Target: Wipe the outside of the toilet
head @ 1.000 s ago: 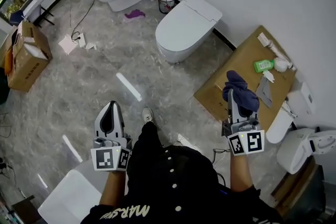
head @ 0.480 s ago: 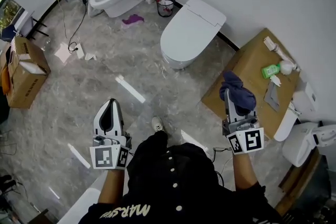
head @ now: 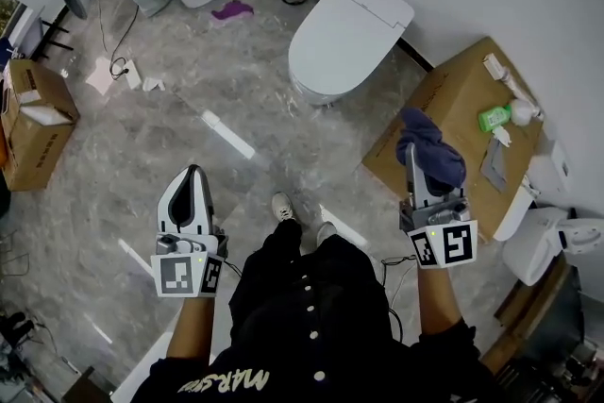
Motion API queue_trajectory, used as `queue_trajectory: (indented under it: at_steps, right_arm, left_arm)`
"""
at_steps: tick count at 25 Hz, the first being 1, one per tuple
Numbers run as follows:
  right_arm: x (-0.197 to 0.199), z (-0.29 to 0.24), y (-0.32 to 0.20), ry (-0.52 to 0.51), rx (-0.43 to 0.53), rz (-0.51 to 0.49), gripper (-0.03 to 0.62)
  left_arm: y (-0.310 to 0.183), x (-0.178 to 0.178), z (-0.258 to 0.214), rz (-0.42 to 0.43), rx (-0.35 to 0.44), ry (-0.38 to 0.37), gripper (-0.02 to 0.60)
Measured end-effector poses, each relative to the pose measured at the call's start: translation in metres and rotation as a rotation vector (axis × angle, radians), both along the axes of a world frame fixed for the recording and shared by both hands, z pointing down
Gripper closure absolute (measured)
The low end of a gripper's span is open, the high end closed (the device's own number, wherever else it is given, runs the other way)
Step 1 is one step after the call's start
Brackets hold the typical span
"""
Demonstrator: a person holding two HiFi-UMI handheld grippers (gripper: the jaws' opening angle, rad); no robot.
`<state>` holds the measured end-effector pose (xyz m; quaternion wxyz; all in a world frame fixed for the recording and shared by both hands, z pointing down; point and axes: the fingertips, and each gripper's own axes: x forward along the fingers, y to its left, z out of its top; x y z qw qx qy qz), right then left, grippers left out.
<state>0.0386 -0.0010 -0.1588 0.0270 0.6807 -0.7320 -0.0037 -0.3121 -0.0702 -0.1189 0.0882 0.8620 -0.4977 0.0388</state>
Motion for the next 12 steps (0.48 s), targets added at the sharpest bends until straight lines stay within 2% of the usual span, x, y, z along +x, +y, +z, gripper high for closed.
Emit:
queue_trajectory:
  at_steps: [12]
  right_arm:
    - [0.056, 0.006, 0.033, -0.039, 0.025, 0.01, 0.47]
  left_arm:
    - [0.029, 0.07, -0.017, -0.003, 0.032, 0.0, 0.571]
